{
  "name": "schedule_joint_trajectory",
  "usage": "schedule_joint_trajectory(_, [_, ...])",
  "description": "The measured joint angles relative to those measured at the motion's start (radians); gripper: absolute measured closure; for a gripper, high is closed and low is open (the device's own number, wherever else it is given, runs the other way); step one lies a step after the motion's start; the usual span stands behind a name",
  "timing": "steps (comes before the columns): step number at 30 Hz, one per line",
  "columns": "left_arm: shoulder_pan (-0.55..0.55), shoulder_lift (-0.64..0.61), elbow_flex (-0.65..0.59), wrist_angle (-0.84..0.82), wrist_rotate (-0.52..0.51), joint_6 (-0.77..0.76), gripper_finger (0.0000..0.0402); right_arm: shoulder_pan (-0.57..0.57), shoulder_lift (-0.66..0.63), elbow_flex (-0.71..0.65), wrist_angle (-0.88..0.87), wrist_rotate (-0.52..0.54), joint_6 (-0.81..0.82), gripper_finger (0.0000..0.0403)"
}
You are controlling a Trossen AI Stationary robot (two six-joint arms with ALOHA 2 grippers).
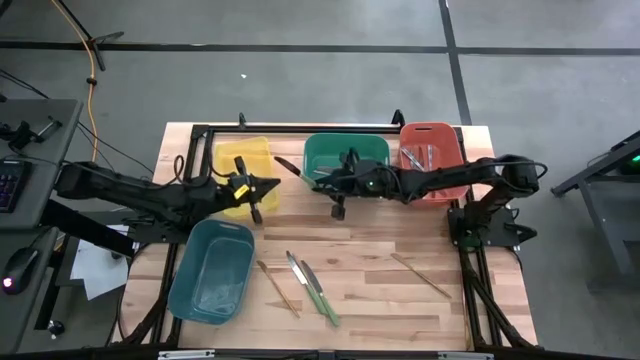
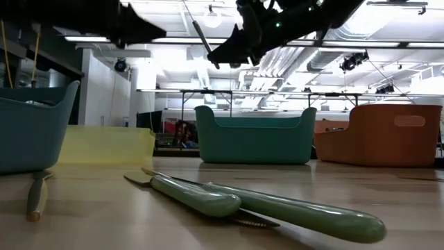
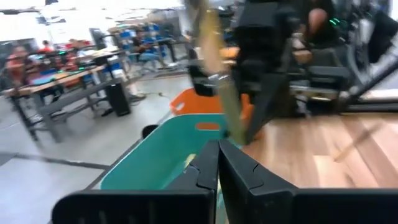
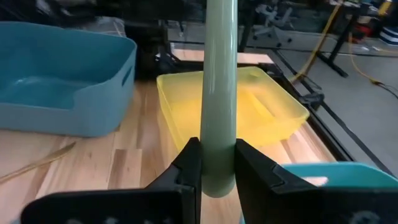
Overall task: Sort silverware by color (type)
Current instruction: Put the green knife into the yellow bin
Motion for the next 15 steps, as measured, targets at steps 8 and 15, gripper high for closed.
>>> schedule_joint_trajectory(8, [0.109, -0.005, -0.104, 0.197, 0.183, -0.125, 0.0346, -0.028, 0.11, 0.0, 0.173, -0.109, 0.003, 0.0352])
schedule_joint_trajectory(15, [0.105, -0.004, -0.104, 0.2, 0.248, -0.132, 0.0263, -0.026, 0.182, 0.0, 0.29, -0.12, 0.003, 0.0352])
